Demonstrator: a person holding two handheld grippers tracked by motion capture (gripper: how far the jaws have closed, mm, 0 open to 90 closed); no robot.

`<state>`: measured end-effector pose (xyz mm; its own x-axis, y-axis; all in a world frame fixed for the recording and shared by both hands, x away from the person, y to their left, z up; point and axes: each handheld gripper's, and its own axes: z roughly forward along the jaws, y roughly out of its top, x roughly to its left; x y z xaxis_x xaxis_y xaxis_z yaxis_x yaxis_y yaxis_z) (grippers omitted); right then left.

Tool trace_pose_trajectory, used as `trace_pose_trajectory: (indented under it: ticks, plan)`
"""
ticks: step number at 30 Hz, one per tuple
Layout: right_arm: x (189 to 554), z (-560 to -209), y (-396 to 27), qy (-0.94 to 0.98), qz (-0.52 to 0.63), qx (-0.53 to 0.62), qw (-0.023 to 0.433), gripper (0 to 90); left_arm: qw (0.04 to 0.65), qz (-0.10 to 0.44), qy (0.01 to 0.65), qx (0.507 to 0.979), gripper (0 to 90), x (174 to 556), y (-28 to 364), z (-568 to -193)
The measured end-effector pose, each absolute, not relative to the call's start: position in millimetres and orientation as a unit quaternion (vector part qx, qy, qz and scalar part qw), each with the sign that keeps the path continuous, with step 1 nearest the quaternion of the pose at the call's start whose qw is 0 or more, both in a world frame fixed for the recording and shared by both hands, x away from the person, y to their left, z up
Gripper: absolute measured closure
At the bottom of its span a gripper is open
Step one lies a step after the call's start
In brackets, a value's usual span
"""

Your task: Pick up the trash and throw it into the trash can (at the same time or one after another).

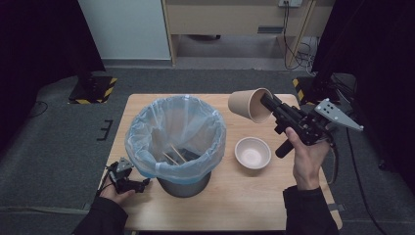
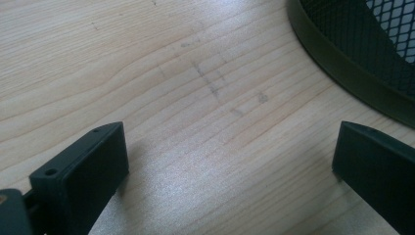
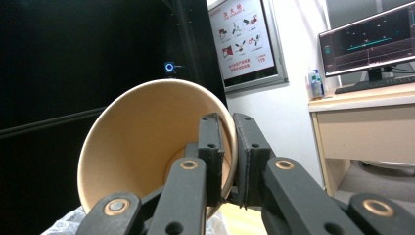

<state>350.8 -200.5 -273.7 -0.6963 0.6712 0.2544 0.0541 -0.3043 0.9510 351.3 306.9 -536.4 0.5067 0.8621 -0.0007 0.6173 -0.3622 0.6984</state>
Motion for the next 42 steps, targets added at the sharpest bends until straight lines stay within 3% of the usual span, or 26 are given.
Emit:
trace_pose_trajectory:
  ticks: [21, 42]
  plan:
    - [359, -257, -155, 0.571, 0.74, 0.299, 0.191, 83.3, 0.328, 0.187, 0.46, 0.804, 0.0, 351, 307, -536]
    - [375, -273, -116, 0.606, 0.72, 0.297, 0.16, 83.3, 0.328, 0.187, 0.46, 0.804, 0.0, 351, 307, -536]
